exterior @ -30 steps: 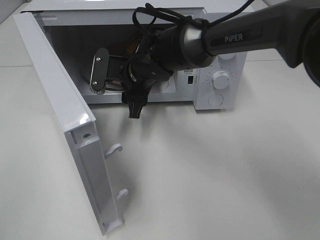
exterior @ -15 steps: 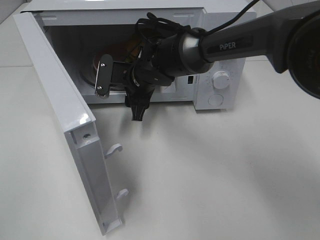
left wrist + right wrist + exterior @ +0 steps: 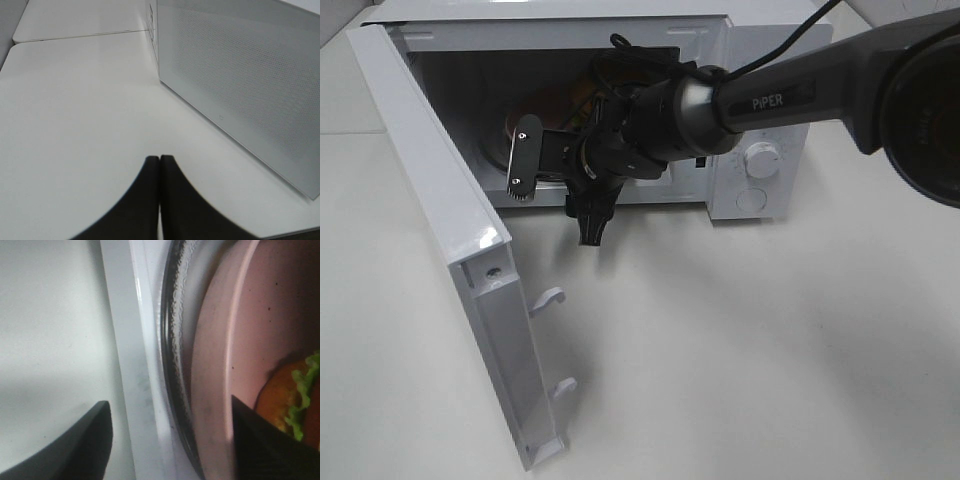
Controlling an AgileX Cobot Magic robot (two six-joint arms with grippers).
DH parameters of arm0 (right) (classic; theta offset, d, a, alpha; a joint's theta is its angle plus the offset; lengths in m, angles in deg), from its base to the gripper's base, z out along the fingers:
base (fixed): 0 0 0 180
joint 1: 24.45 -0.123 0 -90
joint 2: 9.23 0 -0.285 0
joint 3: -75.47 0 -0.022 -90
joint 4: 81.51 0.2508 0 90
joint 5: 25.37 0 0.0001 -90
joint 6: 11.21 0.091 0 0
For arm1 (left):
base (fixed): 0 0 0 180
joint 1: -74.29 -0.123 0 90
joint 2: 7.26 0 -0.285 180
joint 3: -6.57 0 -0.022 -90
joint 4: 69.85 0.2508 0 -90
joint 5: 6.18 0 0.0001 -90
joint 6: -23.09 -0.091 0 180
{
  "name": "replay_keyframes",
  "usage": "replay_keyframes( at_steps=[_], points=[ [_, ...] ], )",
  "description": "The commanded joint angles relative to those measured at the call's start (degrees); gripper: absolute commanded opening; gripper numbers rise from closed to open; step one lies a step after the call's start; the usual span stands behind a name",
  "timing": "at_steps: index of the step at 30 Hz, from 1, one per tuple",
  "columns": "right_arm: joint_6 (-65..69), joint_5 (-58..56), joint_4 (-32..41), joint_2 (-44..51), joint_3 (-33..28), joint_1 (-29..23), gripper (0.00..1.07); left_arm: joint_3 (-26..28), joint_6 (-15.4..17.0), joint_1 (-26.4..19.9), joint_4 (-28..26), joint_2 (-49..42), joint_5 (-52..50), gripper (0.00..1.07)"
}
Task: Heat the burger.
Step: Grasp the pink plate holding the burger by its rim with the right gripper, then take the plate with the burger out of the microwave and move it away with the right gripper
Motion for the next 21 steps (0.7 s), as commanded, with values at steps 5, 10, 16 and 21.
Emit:
replay_keyframes(
  at_steps=[5,10,16,21],
  points=[
    [0.2,-0.9,0.3,-1.4,0.0,0.1,0.46,-0.2,-0.2,-0.2,-0.1,-0.5,-0.5,0.00],
    [0.2,-1.5,0.3,-1.4,0.0,0.1,0.23,-0.2,-0.2,-0.2,-0.1,-0.5,-0.5,0.00],
    [0.2,-3.5,0.3,-1.4,0.0,0.1,0.00,-0.2,-0.2,-0.2,-0.1,-0.5,-0.5,0.00],
    [0.2,-3.7,0.3,-1.3,0.0,0.1,0.00,-0.2,-0.2,-0.2,-0.1,-0.5,-0.5,0.00]
  ],
)
